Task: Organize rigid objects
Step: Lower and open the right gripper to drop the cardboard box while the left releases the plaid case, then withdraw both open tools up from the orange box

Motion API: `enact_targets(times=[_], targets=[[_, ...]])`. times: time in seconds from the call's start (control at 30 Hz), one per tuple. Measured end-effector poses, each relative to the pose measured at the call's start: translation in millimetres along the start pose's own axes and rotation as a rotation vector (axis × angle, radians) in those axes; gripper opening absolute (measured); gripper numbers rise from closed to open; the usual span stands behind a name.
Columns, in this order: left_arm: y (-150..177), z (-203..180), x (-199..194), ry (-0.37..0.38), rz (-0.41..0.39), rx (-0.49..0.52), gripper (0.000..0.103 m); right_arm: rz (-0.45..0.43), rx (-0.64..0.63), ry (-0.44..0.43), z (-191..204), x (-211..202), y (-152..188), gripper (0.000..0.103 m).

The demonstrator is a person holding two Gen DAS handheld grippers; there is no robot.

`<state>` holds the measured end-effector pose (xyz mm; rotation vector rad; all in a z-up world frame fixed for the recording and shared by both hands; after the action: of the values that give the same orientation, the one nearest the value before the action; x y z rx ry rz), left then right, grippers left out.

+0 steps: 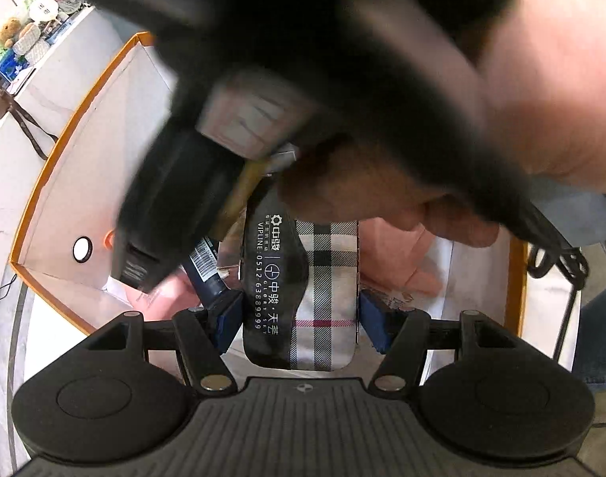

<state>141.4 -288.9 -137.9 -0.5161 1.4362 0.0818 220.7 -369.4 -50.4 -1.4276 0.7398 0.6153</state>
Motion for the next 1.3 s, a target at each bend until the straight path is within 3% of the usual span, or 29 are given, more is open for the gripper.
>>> enact_targets(times=[0.03,0.1,0.37,0.47,0.9,1.13,1.17,1.3], targets=[[-0.9,0.1,1.0,-0.004,0.002,0.000,0.072,-0.022,0.020,0.008,-3.5,0.0,-2.4,0.086],[-2.5,0.2,2.7,-0.007,0.006,-0.003,0.072,-0.043,0.043,0.048,-10.3,7.1,-1.1,0.092],[-8.1,-0.8,7.4,-0.033,0.021,0.006,0.078,-0.057,0.053,0.049,-14.3,10.0,-1.9,0.091],[-12.9,-0.5,1.6,-0.048,-0.002,0.005,0.086,-0.058,0.066,0.040,-15.3,8.2,-3.6,0.091],[-18.9,-8.1,-23.7,-0.078,-0.059,-0.025,0.086,-0.103,0.062,0.043,-17.2,-22.4,-10.7,0.091],[-18.2,-5.3,-39.6,-0.117,-0.157,-0.151,0.086,-0.141,0.044,0.063,-24.3,-47.8,-13.5,0.091],[-6.4,-14.6,-45.2,-0.121,-0.169,-0.172,0.086,-0.146,0.042,0.065,-24.9,-51.7,-13.2,0.091],[0.4,0.7,-53.5,-0.135,-0.221,-0.277,0.089,-0.164,0.026,0.064,-23.3,-67.1,-11.6,0.091]])
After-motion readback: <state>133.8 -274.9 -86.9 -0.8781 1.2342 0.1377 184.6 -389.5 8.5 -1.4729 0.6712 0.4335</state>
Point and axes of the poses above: each gripper's, at about its wrist camera, not at the fingertips, and x roughly the way its jaws point, z to its left, y to its underside, the point moved 6 cm from there along x, roughly the way its jaws point, and after that the axes turned 5 degrees about y, right-handed, at the moved point
